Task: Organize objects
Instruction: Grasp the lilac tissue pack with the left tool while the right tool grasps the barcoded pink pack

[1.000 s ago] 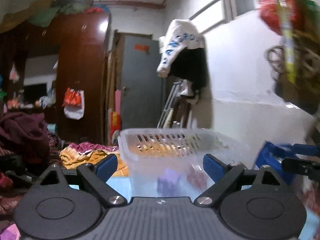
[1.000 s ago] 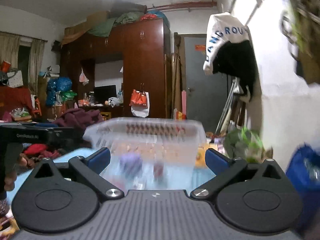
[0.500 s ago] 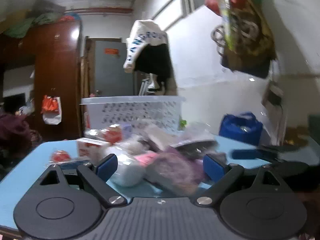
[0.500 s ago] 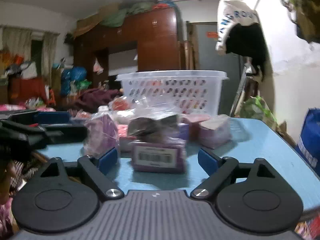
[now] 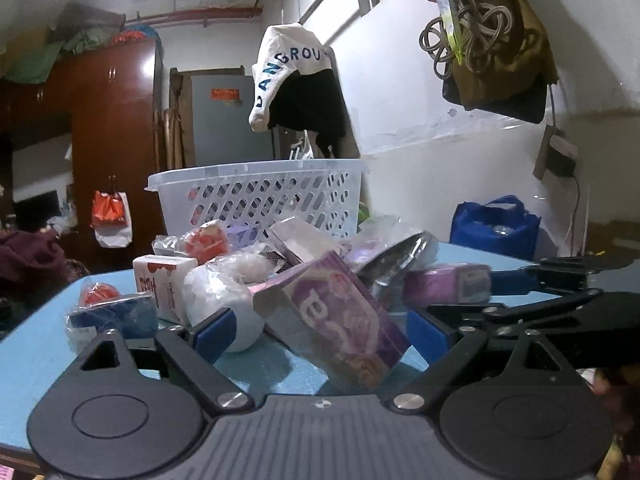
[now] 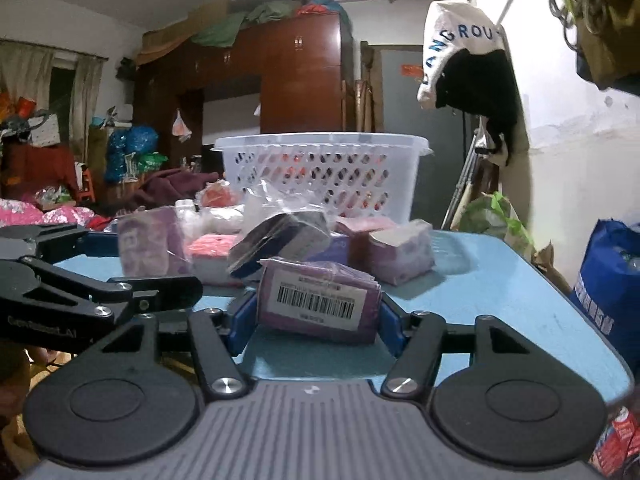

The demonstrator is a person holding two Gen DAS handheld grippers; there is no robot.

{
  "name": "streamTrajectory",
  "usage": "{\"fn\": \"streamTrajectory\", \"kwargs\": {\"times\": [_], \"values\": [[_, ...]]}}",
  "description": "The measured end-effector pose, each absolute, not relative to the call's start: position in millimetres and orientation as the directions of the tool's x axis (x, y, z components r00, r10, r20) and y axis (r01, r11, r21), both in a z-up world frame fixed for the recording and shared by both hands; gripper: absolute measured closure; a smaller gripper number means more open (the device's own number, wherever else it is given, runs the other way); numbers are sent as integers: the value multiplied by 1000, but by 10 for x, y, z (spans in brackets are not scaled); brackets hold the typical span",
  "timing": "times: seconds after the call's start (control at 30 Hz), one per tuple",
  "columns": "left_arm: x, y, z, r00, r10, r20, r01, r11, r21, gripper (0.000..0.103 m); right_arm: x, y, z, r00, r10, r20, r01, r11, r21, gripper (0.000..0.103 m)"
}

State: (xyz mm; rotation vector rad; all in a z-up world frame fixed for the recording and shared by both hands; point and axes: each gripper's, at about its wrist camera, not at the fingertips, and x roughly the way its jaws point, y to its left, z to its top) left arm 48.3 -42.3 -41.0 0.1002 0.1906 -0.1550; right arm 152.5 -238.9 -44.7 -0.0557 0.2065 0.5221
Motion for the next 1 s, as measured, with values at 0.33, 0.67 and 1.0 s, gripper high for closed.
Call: {"fn": "streamTrajectory", "kwargs": {"times": [0.33, 0.67, 1.0], "values": [[389, -209, -406, 977, -167, -135, 170, 985, 7, 56, 1467, -2439, -407, 858, 478, -187, -486, 874, 2, 38], [363, -10, -337, 982, -166, -93, 168, 986, 11, 56, 1487, -2587, -354, 873, 458, -165, -460, 887, 31, 38], [307, 146, -232, 989, -144, -40, 143, 989, -28, 56, 1426, -2645, -304, 889, 441, -128, -437, 898, 58, 38]]}}
